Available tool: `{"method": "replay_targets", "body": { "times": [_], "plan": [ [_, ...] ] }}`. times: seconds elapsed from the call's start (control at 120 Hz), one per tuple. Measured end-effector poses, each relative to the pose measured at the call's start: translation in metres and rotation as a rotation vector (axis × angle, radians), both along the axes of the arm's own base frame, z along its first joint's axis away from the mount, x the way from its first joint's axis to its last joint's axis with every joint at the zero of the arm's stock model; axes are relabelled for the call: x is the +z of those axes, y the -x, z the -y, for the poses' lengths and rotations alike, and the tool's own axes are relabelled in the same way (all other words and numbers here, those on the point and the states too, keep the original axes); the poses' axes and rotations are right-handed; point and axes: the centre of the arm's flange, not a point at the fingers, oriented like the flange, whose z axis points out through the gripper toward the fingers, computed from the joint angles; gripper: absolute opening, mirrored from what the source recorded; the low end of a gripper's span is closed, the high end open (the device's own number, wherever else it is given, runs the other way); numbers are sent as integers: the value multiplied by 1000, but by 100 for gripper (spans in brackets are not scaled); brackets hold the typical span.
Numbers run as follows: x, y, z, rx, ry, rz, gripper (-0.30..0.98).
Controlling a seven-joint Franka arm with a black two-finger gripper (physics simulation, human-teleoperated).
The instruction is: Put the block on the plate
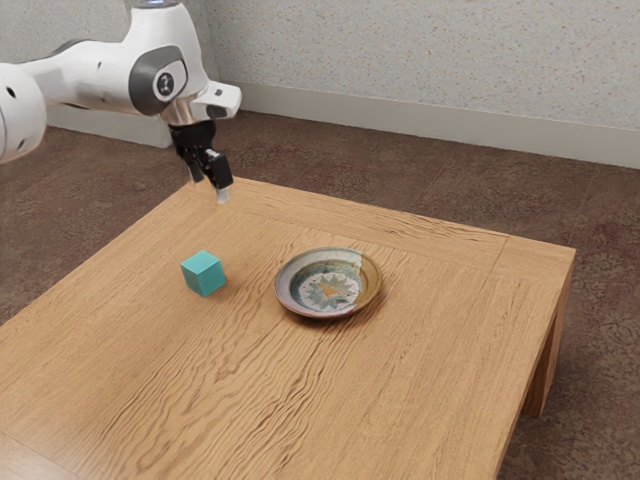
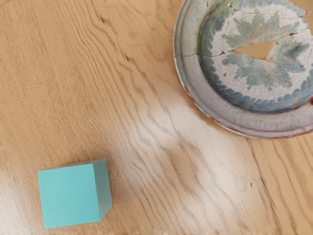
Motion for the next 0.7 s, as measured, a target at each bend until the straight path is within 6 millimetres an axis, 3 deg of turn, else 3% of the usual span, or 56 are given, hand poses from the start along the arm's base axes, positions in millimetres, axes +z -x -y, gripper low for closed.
{"method": "replay_targets", "body": {
  "times": [0.117,0.2,0.475,0.7],
  "plan": [
    [-1,5,0,4,1,-26,67],
    [-17,10,-10,21,1,-66,68],
    [-120,-7,-58,100,10,-190,68],
    [-166,-31,-90,141,18,-191,69]
  ]
}}
